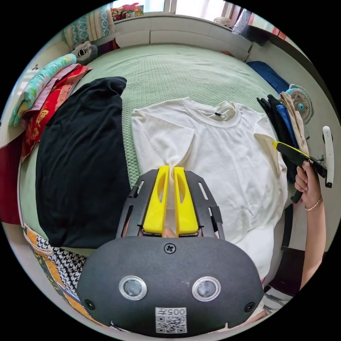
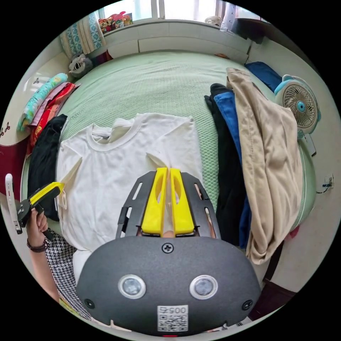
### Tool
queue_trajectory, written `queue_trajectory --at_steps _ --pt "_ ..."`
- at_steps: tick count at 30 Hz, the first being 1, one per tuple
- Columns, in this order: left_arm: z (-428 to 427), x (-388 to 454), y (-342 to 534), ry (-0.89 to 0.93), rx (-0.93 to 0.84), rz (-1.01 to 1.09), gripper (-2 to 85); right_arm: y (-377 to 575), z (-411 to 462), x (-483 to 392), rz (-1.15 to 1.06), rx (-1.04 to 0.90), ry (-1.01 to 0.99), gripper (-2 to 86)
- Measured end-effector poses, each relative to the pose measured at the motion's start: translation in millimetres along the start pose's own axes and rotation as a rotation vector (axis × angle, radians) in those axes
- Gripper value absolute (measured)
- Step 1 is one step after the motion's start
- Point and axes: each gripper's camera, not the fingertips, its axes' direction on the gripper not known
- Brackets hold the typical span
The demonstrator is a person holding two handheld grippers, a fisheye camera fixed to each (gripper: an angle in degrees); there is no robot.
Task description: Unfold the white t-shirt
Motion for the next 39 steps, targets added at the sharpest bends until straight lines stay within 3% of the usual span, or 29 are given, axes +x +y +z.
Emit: queue_trajectory --at_steps 7,11,15,20,26,34,39 --pt "-50.3 -118.2 21.1 -0.113 0.089 -0.366 1.4 -9.9 -79.7 110.4 0.290 0.076 -0.017 -1.3" --pt "-53.3 -153.2 49.4 -0.079 0.094 -0.450 0.0 14.8 -98.7 153.7 0.342 0.095 -0.044 -0.9" --pt "-52.2 -129.8 53.0 -0.064 0.133 -0.344 0.4 24.3 -105.1 141.5 0.276 0.126 -0.043 -0.1" --pt "-36.5 -73.5 18.8 0.029 0.145 -0.151 5.9 3.1 -99.4 60.6 0.030 0.153 -0.042 4.3" --pt "13.0 -24.3 -46.9 -0.032 0.080 -0.013 10.4 -50.2 -52.2 -26.2 -0.173 0.080 0.013 8.6" --pt "99.7 4.7 -120.0 -0.223 -0.056 0.071 11.9 -142.0 19.4 -41.2 -0.098 -0.036 0.099 10.8" --pt "121.8 12.9 -123.2 -0.206 -0.035 0.082 10.4 -168.3 55.7 -30.9 -0.057 -0.107 0.137 10.1"
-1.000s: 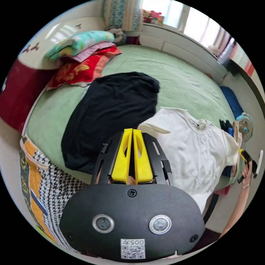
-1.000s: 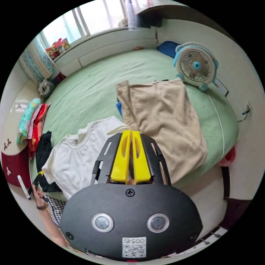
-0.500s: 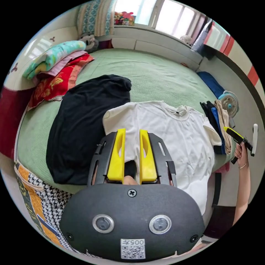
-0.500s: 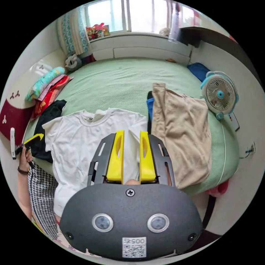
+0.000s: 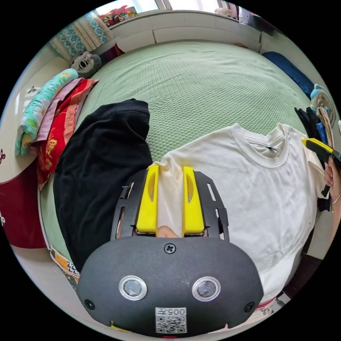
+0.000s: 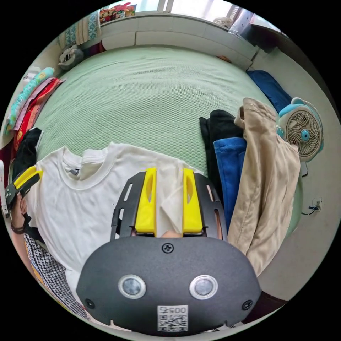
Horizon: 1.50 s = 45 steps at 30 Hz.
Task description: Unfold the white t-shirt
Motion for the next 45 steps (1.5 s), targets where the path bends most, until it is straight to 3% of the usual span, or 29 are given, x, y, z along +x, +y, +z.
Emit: queue_trajectory --at_steps 7,11,15,19,26,34,38,45 --pt "-12.0 8.6 -2.7 -0.018 0.033 0.004 3.4 -3.8 -18.5 -13.4 0.015 0.100 -0.027 -0.4" --pt "-22.7 -2.7 -19.9 -0.040 0.058 -0.026 2.9 -33.0 -38.6 -28.3 0.007 0.152 0.006 -1.0" --pt "-12.9 -0.9 -45.3 -0.094 0.024 -0.011 3.5 -69.0 -44.0 -34.1 0.048 0.147 -0.025 -0.9" --pt "-0.6 7.9 -46.5 -0.122 0.006 0.018 5.6 -87.6 -22.8 -36.0 0.079 0.026 -0.039 1.5" --pt "-48.0 -7.8 -13.5 -0.114 0.147 -0.012 8.2 -38.7 -82.0 -6.2 -0.010 0.226 -0.090 6.5" --pt "-74.3 -34.2 27.9 -0.043 0.152 -0.044 8.4 10.0 -70.3 -61.8 -0.202 0.184 -0.024 9.7" --pt "-69.9 -43.1 47.2 -0.010 0.118 -0.040 8.6 10.7 -57.7 -74.9 -0.115 0.183 0.166 4.0" --pt "-61.8 -66.9 80.6 0.067 0.073 -0.044 9.5 3.5 -98.7 -8.0 0.140 0.248 0.218 -1.2"
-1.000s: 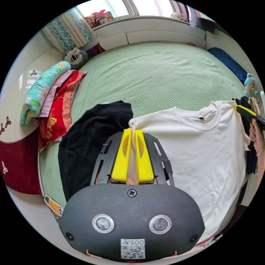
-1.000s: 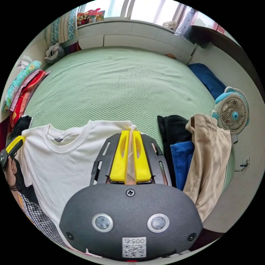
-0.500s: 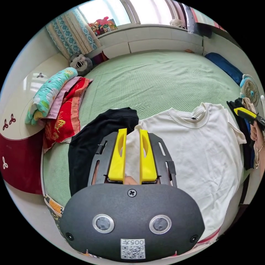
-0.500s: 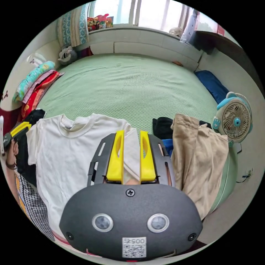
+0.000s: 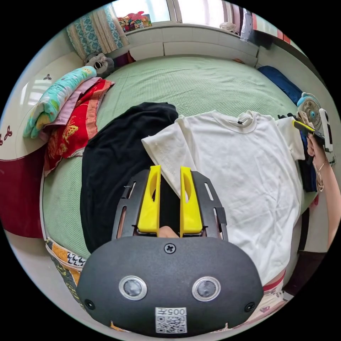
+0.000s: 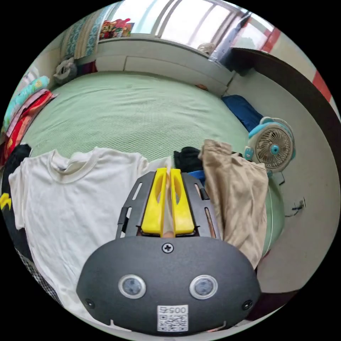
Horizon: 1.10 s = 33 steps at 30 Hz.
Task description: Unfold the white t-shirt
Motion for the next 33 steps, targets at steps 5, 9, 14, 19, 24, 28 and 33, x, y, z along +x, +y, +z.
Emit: queue_trajectory --at_steps 5,9,14,19,24,28,33 --pt "0.4 -15.0 14.9 0.042 -0.016 -0.040 10.9 7.0 14.3 19.6 -0.035 -0.067 -0.083 -0.4" --pt "5.5 -25.4 20.7 0.075 -0.028 -0.075 11.4 11.5 8.1 10.7 -0.099 -0.086 -0.111 4.6" --pt "13.8 -18.9 18.0 0.125 -0.044 -0.074 11.5 32.9 -16.6 26.9 -0.100 -0.025 -0.178 6.4" --pt "16.9 -20.3 16.2 0.075 -0.065 -0.131 7.8 66.6 -27.6 48.9 -0.101 -0.009 -0.227 6.4" --pt "-7.0 -33.9 21.9 -0.124 -0.042 -0.197 1.6 119.4 -34.4 62.1 -0.132 -0.028 -0.290 6.4" --pt "-14.3 -46.1 41.3 -0.157 -0.095 -0.211 2.0 173.7 -42.1 68.4 -0.180 -0.057 -0.316 6.4" --pt "-41.2 -15.7 81.4 -0.029 -0.039 -0.130 7.0 229.9 -43.4 74.9 -0.166 -0.089 -0.349 7.1"
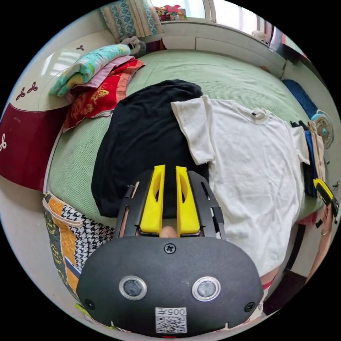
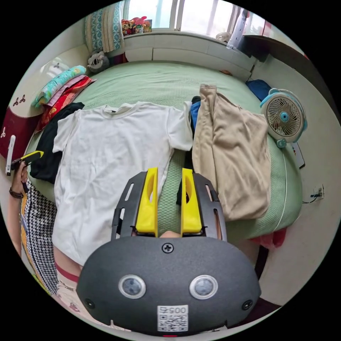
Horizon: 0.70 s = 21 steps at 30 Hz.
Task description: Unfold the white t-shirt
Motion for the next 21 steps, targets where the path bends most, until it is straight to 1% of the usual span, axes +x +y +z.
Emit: queue_trajectory --at_steps 3,7,11,15,18,21 --pt "-2.5 28.4 31.0 0.055 -0.011 0.076 8.0 32.6 7.8 -2.5 0.030 -0.020 -0.036 7.5" --pt "19.5 58.5 67.4 0.040 -0.079 0.137 8.8 75.4 25.0 -7.1 0.082 -0.062 -0.060 7.7" --pt "44.3 56.9 81.3 0.038 -0.135 0.096 9.3 103.9 45.2 -6.1 0.157 -0.099 -0.066 7.6" --pt "67.5 41.9 86.5 0.103 -0.184 0.022 9.5 116.8 49.2 -11.8 0.185 -0.069 -0.049 7.1" --pt "77.9 36.6 90.9 0.127 -0.172 -0.005 9.3 117.0 57.8 -20.4 0.177 -0.087 -0.053 6.7" --pt "79.8 42.6 94.5 0.086 -0.161 0.024 9.2 115.3 66.0 -30.9 0.151 -0.099 -0.011 6.4"
